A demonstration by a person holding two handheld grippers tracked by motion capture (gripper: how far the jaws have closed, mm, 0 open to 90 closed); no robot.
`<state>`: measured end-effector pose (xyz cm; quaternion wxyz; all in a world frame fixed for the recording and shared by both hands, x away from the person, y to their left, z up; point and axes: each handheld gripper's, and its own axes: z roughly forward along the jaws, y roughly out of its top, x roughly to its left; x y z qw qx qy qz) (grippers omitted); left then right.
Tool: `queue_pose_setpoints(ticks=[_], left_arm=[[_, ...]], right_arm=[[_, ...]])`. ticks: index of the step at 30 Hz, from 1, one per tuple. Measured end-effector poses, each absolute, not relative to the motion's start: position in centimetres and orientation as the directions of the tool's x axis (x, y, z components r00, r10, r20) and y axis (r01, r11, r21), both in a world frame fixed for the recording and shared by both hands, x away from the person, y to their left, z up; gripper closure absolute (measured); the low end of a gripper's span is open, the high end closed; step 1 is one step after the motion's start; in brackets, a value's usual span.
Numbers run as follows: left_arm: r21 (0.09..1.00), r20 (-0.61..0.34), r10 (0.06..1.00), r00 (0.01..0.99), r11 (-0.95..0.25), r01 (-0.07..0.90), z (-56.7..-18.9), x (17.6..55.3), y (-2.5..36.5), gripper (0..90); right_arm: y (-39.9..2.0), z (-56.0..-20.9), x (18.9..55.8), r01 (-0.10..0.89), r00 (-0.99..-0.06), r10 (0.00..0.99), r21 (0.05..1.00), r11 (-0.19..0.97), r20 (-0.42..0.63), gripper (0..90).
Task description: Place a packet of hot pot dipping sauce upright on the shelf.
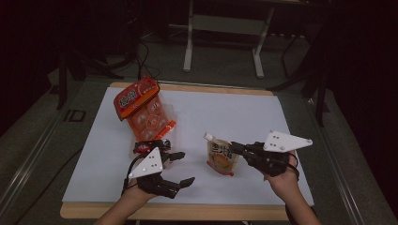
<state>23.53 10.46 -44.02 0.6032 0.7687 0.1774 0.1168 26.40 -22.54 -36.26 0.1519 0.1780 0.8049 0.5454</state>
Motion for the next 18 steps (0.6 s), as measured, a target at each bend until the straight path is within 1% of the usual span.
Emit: queue_pose_setpoints(ticks=[5,10,13,18], left_arm=[[0.972,-0.054,0.389,0.920,-0.192,0.138,-43.4,24.0,10.2,19.5],[0.975,-0.032,0.356,0.934,-0.196,0.108,-42.3,24.3,9.5,17.7],[0.977,-0.020,0.347,0.938,-0.194,0.092,-42.0,24.5,9.3,17.7],[0.976,-0.011,0.307,0.952,-0.204,0.077,-41.6,24.8,8.6,18.5]], right_arm=[[-22.3,-35.8,25.4,0.105,-0.903,0.427,0.937,0.333,-0.051,89.4],[-21.8,-35.4,24.5,0.091,-0.917,0.396,0.936,0.340,-0.055,89.4],[-21.6,-35.4,24.4,0.084,-0.920,0.387,0.937,0.340,-0.058,89.4],[-21.2,-35.3,24.1,0.080,-0.929,0.366,0.940,0.332,-0.050,89.4]])
